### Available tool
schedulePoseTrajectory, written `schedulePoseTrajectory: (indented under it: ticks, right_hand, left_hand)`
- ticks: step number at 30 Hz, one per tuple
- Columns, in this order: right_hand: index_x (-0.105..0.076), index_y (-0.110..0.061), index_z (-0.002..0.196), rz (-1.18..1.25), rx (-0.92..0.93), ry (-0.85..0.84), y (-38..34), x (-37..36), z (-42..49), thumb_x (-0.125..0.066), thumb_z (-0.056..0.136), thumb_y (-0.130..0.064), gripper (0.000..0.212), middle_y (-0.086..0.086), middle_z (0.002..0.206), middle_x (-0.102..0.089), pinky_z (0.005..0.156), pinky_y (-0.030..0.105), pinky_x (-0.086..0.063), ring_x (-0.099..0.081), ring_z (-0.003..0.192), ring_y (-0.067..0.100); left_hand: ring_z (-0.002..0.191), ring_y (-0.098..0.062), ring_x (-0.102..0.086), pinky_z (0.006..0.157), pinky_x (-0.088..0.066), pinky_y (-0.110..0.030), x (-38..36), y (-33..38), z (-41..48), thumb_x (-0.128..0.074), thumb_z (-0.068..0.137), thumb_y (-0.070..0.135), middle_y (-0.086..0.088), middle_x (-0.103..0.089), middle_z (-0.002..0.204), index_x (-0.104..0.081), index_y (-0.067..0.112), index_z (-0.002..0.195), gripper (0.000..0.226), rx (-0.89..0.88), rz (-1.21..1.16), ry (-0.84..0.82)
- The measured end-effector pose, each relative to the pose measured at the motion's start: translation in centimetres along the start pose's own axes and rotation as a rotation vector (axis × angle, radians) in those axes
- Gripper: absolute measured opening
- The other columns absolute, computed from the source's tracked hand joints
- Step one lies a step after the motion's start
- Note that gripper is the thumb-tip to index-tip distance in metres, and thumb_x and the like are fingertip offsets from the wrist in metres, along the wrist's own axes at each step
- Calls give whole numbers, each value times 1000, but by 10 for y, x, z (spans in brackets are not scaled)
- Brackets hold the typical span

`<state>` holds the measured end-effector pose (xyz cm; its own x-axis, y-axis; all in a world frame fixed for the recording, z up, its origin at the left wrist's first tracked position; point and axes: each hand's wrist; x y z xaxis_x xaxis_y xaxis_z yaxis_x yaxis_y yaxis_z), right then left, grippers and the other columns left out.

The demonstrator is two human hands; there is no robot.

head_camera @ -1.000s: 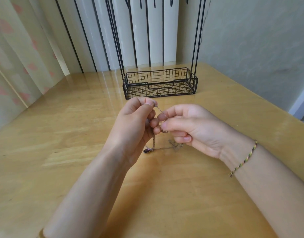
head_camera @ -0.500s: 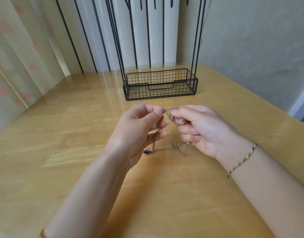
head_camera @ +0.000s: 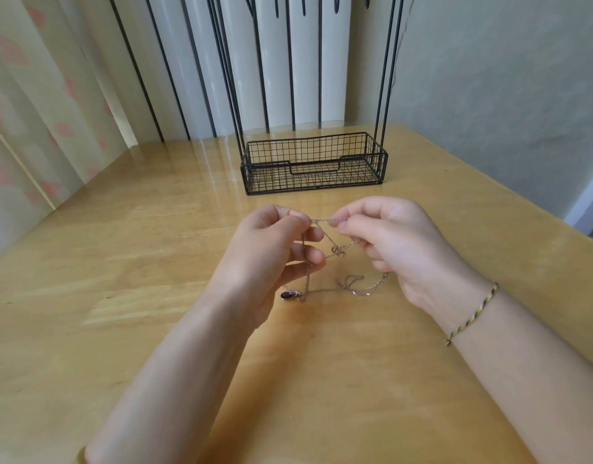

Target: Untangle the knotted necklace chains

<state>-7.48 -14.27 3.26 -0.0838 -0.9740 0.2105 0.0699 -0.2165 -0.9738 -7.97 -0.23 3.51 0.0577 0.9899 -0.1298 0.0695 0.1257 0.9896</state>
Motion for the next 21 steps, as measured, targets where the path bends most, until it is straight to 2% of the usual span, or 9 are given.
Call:
schedulePoseTrajectory:
  ticks: [2, 5, 7, 9, 12, 16, 21]
  right_hand:
    - [-70, -15, 74, 2, -13, -36, -3, 1, -2, -62, 81, -7, 13, -18, 43, -50, 32, 7, -27, -42, 33, -5]
    - [-69, -17, 64, 34, -44, -71, -4, 0, -3, -60, 77, -12, 17, -10, 61, -57, 31, 6, -22, -40, 33, 0]
    - [-66, -17, 61, 119, -64, -91, -5, 0, -2, -55, 78, -11, 21, -3, 69, -63, 33, 14, -20, -31, 40, 6]
    - [-63, -13, 66, 213, -68, -107, -5, 1, -1, -51, 81, -7, 20, 1, 63, -61, 39, 20, -14, -23, 45, 11]
    - [-61, -11, 69, 233, -50, -101, -4, 3, 0, -53, 82, -7, 16, -2, 54, -48, 42, 23, -14, -22, 45, 11]
    - [-63, -15, 75, 159, -13, -75, -2, 2, 1, -61, 78, -16, 4, -5, 56, -38, 36, 14, -22, -26, 43, 7]
    - [-64, -20, 69, 134, 1, -29, -1, 3, 2, -64, 79, -19, 10, -13, 50, -41, 34, 9, -24, -35, 36, 2]
  left_hand:
    - [48, -14, -54, 85, -56, -46, 0, 1, 0, -49, 95, 6, -3, -63, 69, -54, 10, 86, 11, -5, -4, 13]
    - [47, -14, -52, 86, -54, -46, 1, 1, 0, -49, 93, 6, -3, -62, 69, -55, 9, 86, 10, -8, 2, 8]
    - [47, -14, -51, 84, -54, -43, 1, 2, -1, -50, 92, 5, -3, -60, 67, -56, 8, 85, 10, -1, 0, -6]
    - [48, -14, -48, 79, -56, -39, 1, 2, 0, -51, 91, 5, -3, -58, 64, -58, 8, 82, 11, 11, -10, -19]
    - [49, -13, -47, 76, -56, -35, 1, 2, 0, -53, 90, 5, -2, -55, 62, -60, 7, 82, 11, 18, 9, -37]
    - [47, -12, -47, 80, -54, -35, 2, 0, 0, -54, 90, 7, 0, -53, 61, -66, 5, 82, 15, 9, 76, -39]
    - [43, -10, -45, 83, -53, -37, 1, 0, -1, -57, 90, 11, 3, -53, 59, -70, 7, 81, 16, 1, 126, -38]
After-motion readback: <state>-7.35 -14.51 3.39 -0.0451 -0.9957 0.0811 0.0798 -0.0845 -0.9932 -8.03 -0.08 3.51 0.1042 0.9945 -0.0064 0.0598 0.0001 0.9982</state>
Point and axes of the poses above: each hand's wrist, its own z-axis towards the middle knuckle, its own x-axis out of the back of the hand, y = z × x
